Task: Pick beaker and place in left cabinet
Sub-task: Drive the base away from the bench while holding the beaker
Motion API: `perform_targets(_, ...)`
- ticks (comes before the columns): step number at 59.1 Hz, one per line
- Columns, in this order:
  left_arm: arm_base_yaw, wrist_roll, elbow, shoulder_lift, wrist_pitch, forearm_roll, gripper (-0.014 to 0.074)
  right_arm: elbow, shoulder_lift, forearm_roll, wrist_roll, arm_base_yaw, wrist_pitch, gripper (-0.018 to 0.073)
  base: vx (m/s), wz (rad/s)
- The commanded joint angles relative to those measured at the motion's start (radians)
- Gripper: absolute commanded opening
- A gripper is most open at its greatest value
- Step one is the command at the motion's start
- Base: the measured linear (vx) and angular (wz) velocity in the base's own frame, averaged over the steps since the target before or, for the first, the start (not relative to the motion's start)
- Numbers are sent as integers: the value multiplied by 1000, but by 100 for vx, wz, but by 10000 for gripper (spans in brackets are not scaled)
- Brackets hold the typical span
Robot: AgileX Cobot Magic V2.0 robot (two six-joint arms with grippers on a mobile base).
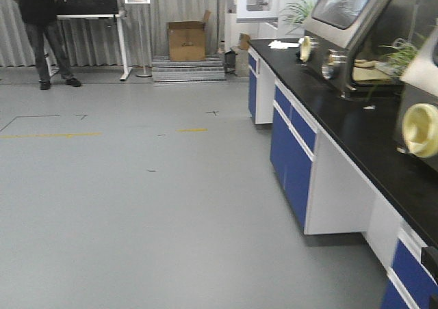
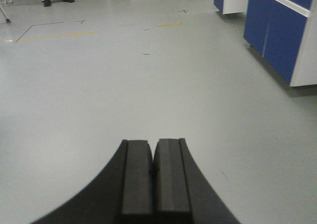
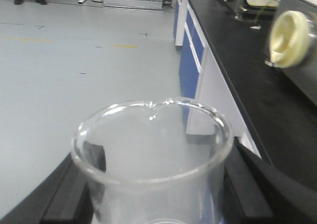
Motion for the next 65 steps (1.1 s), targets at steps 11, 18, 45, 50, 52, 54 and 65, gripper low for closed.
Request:
perform_targets(11,-5,-4,-15,-10,-75,3,4,-33,-10,-7,-8,-7,-62,-1,47,23)
perform_targets(18,-5,-4,-15,-10,-75,3,4,-33,-10,-7,-8,-7,-62,-1,54,23)
perform_targets(45,-5,-4,-15,-10,-75,3,4,-33,-10,-7,-8,-7,-62,-1,63,21)
perform_targets(50,-5,-4,-15,-10,-75,3,4,-33,-10,-7,-8,-7,-62,-1,69,15)
perform_targets(52,-5,-4,-15,-10,-75,3,4,-33,-10,-7,-8,-7,-62,-1,70,12)
perform_targets(54,-5,-4,-15,-10,-75,3,4,-33,-10,-7,-8,-7,-62,-1,70,11)
perform_targets(65,-5,-4,-15,-10,-75,3,4,-33,-10,-7,-8,-7,-62,-1,72,8)
